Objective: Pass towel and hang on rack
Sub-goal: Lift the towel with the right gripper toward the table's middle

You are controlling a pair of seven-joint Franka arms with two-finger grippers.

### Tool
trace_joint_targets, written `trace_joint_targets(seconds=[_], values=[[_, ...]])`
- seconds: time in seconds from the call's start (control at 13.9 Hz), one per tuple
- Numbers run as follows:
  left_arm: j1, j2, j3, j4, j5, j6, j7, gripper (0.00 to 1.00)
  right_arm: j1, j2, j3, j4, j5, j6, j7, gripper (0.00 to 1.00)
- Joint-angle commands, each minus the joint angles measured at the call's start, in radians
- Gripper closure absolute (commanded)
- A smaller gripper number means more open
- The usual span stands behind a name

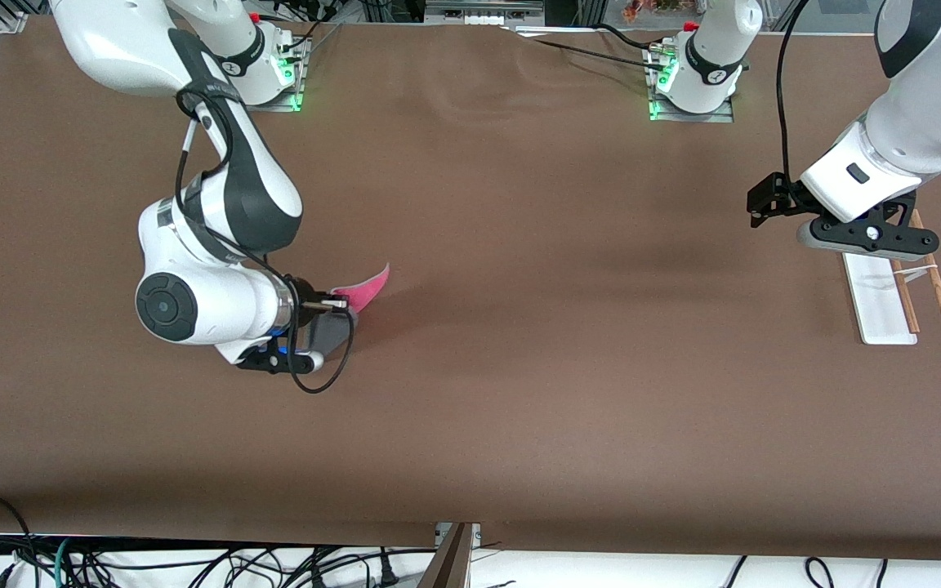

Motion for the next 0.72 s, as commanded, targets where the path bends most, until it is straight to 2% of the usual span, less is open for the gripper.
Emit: trace_joint_targets(seconds=[0.0, 0.22, 0.43, 0.65], values=[[0.003, 0.01, -0.002, 0.023, -0.019, -0.013, 0.006, 0.0, -0.007, 0.013, 0.078, 0.044, 0.067, -0.027, 0.163, 1.0], [0.005, 0.011, -0.002, 0.023, -0.019, -0.013, 0.004, 0.0, -0.006, 0.013, 0.158, 0.087, 0.175, -0.003, 0.374, 1.0], [0.005, 0.019, 0.0, 0.031, -0.026, -0.013, 0.009, 0.0, -0.007, 0.013, 0.233, 0.09, 0.282, 0.091, 0.565, 1.0], [-0.006, 0.06, -0.002, 0.028, -0.075, -0.007, 0.042, 0.0, -0.006, 0.013, 0.299, 0.092, 0.331, 0.164, 0.711, 1.0]])
